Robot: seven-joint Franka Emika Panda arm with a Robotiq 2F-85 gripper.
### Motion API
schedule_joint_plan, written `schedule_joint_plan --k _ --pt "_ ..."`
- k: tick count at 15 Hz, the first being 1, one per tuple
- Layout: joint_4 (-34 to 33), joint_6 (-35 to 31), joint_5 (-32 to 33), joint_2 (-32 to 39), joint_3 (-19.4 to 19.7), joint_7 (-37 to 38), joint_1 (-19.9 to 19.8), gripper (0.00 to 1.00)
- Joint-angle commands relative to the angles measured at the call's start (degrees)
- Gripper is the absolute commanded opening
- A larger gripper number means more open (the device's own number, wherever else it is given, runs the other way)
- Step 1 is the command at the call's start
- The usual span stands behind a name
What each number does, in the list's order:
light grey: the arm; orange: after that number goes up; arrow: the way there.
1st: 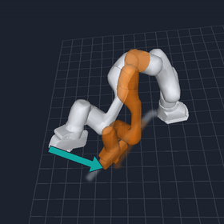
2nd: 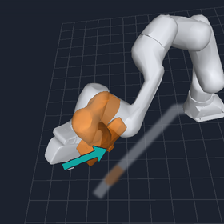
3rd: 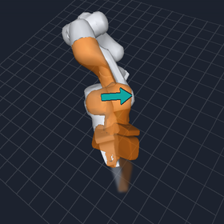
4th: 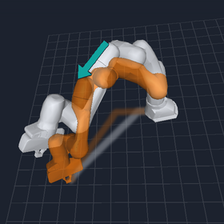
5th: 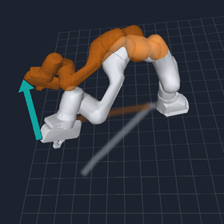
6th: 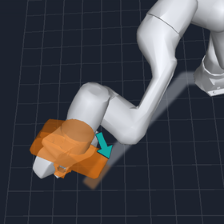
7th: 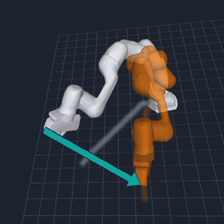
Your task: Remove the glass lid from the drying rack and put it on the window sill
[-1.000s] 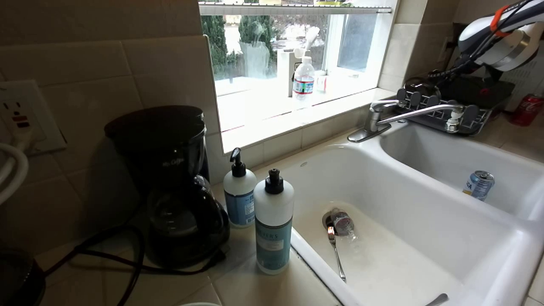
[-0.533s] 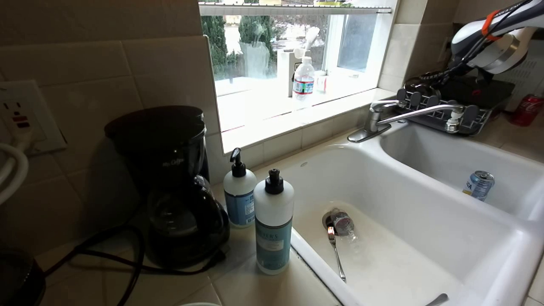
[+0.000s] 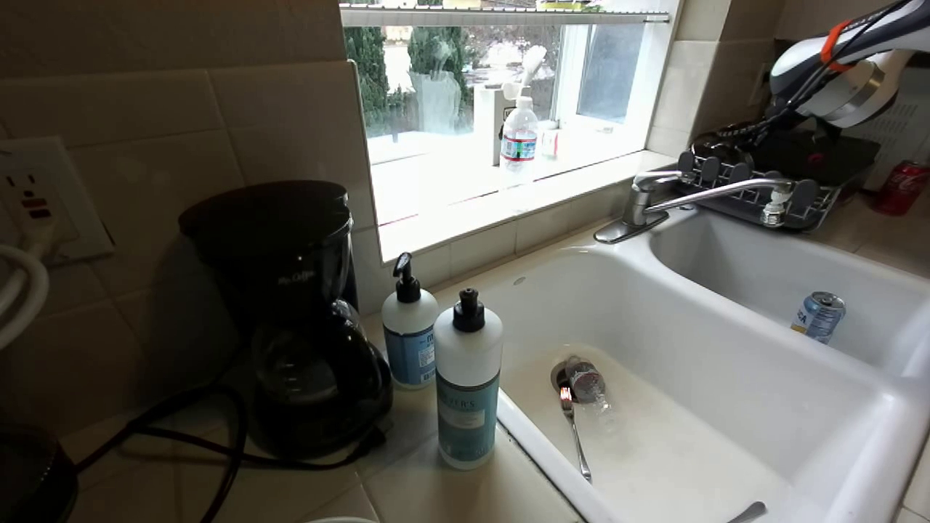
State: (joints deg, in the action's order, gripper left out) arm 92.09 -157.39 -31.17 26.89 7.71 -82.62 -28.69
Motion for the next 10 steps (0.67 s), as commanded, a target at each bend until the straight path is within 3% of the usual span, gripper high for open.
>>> schedule_joint_plan --k 1,7,10 --pt "0.51 0.39 -1.81 -1.6 -1.52 -1.86 -1.02 0.05" --pt "4.47 1.23 -3.51 -7.62 -1.75 -1.41 -1.55 0.05" --pt "8.65 2.17 -0.17 -11.97 0.88 1.29 -0.4 0.05"
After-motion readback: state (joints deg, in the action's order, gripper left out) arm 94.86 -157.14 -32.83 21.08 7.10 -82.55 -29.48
